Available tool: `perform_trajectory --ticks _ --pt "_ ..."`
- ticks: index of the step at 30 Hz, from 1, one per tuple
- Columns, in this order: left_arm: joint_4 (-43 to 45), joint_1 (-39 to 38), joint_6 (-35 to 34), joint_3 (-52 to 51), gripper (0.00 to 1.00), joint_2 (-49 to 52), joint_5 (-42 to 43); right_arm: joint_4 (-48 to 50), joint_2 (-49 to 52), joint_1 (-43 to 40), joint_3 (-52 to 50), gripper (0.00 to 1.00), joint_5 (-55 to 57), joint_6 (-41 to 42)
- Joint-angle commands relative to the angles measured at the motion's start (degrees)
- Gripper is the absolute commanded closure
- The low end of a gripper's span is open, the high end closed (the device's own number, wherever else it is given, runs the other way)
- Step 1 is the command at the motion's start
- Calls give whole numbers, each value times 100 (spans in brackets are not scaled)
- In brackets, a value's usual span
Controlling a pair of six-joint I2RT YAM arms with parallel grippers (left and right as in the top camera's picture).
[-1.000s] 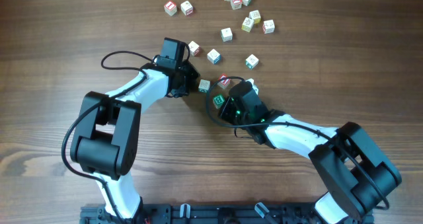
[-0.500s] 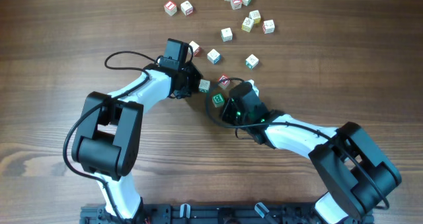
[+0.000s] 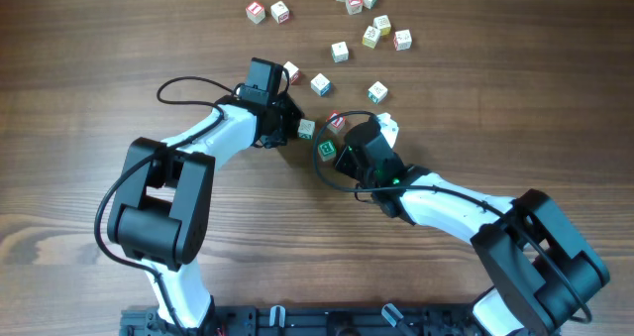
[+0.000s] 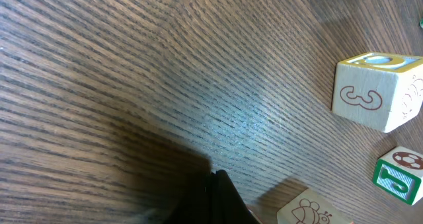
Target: Form a circle
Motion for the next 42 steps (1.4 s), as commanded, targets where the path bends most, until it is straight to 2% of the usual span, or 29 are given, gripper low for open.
perform_trajectory --ticks 1,8,32,42 --pt "-175 -48 74 -227 96 315 -122 44 59 13 -26 95 122 -186" --pt "-175 -46 76 -227 96 315 -122 398 466 13 -26 96 -232 -166" --pt "-168 -46 76 -227 96 315 -127 415 470 17 -26 95 -815 -168" --pt "-44 -61 74 -227 96 315 -166 328 315 -166 -24 95 -614 -181"
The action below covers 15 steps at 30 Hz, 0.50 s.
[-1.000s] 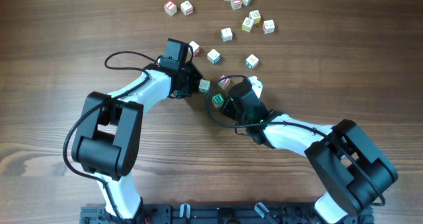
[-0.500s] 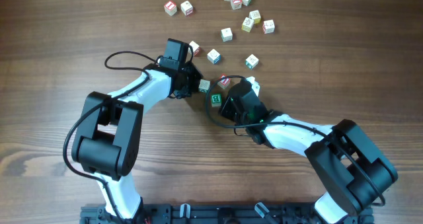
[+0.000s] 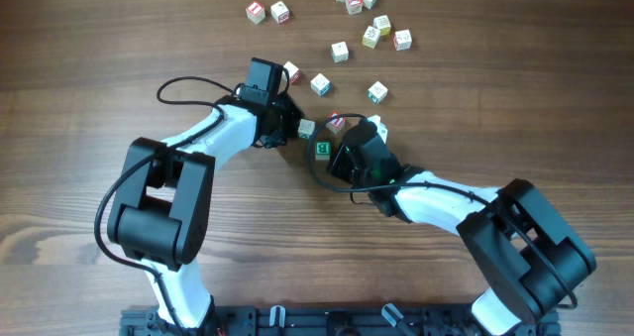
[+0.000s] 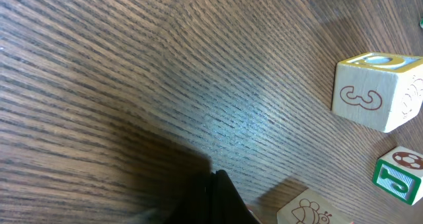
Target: Form a circle
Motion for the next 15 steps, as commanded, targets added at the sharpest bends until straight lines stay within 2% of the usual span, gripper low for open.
perform_trajectory --ticks 1,8,15 --pt "-59 -76 74 -227 96 315 -166 -116 -105 -221 -24 95 101 -120" --pt "-221 -256 -96 -229 96 315 -192 -573 -389 -1010 -24 95 -227 -645" --pt "-577 111 -186 -227 96 313 -361 -592 -389 -1027 -24 95 -205 -850"
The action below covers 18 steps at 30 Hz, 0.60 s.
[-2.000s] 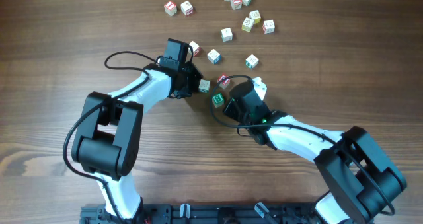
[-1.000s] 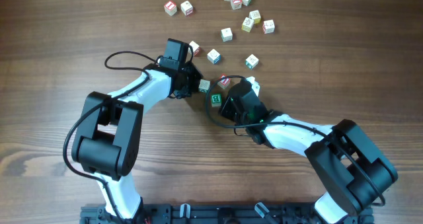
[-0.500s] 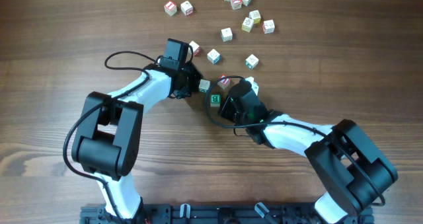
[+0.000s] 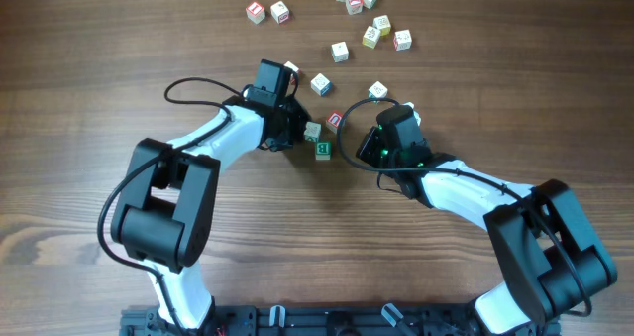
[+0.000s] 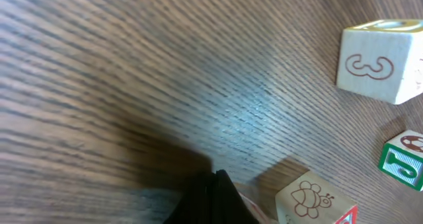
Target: Form a circle
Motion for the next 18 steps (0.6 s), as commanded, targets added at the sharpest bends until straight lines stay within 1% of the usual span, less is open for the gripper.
perform_trajectory --ticks 1,6,8,11,13,16,18 --pt "-420 356 -57 -273 96 317 -365 -22 -111 11 -22 95 -83 -225" --pt "-1110 544 -57 -280 96 317 -365 31 -111 13 -22 95 -122 -232" --pt "-1176 507 -59 -308 96 317 -363 247 -111 13 -22 95 -382 -529" --pt "-791 444 -83 -461 96 317 -363 710 -111 13 24 95 -723 -955" --pt "-619 444 -229 -570 96 317 -367 695 -109 13 146 95 -837 -1056" --pt "-437 452 -229 -640 96 317 -337 737 -107 48 210 96 -852 -1198" --pt "-273 433 -227 -645 96 317 -138 874 -85 103 210 95 -841 -1237"
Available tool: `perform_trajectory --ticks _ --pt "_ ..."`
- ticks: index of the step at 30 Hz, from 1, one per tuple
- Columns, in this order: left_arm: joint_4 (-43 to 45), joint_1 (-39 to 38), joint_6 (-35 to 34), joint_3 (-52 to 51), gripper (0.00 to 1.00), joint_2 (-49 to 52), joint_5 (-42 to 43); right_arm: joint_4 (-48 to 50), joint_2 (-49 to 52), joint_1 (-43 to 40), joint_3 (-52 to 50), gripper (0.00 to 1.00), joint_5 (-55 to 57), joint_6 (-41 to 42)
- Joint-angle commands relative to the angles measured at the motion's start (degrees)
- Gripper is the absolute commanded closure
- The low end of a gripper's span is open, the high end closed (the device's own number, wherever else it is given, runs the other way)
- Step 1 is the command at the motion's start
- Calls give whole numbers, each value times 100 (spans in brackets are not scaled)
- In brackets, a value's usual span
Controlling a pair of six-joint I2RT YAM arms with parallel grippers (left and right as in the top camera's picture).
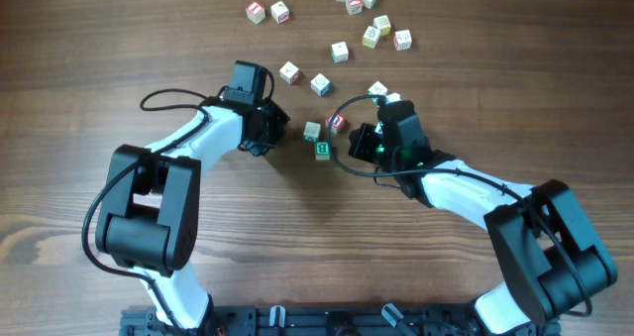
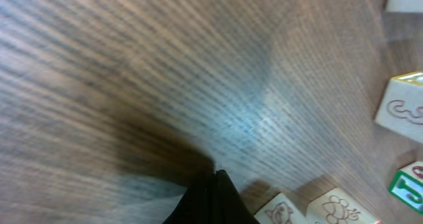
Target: Form a circle
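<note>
Small wooden letter blocks lie scattered on the table. A pale block [image 1: 313, 130], a green-faced block [image 1: 323, 149] and a red-faced block [image 1: 337, 121] sit close together at the middle. My left gripper [image 1: 270, 131] is shut and empty, a short way left of the pale block. In the left wrist view its black fingertips [image 2: 215, 184] meet in one point, with two picture blocks [image 2: 337, 209] just to their right. My right gripper [image 1: 360, 145] stands right of the green block, apart from it, and looks open.
Two white blocks [image 1: 289, 72] [image 1: 320, 83] lie behind the left gripper, and another [image 1: 377, 89] by the right wrist. Several more blocks [image 1: 376, 31] are clustered at the back right and two [image 1: 267, 12] at the back middle. The left wrist view is blurred.
My left gripper has drawn back to the left, away from the pale block it stood against. The right gripper has hardly shifted. The three middle blocks stay where they were.
First my right gripper was at the green block while the shut left gripper rested beside the pale block. Then the green block stood slightly further left. Later the right gripper was away to the right with the green block on the table and the pale block nudged right. Now the left has withdrawn.
</note>
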Motion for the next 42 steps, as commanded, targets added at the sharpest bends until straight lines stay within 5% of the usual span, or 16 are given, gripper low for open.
perform_trajectory --ticks 1,22,42 --pt "66 -94 -96 -398 96 538 -146 197 -79 116 175 95 -118 -278" --pt "-20 -313 -96 -448 96 538 -262 887 404 275 240 96 -407 -378" --pt "-92 -302 -98 -448 96 538 -345 372 1045 356 940 96 -566 -595"
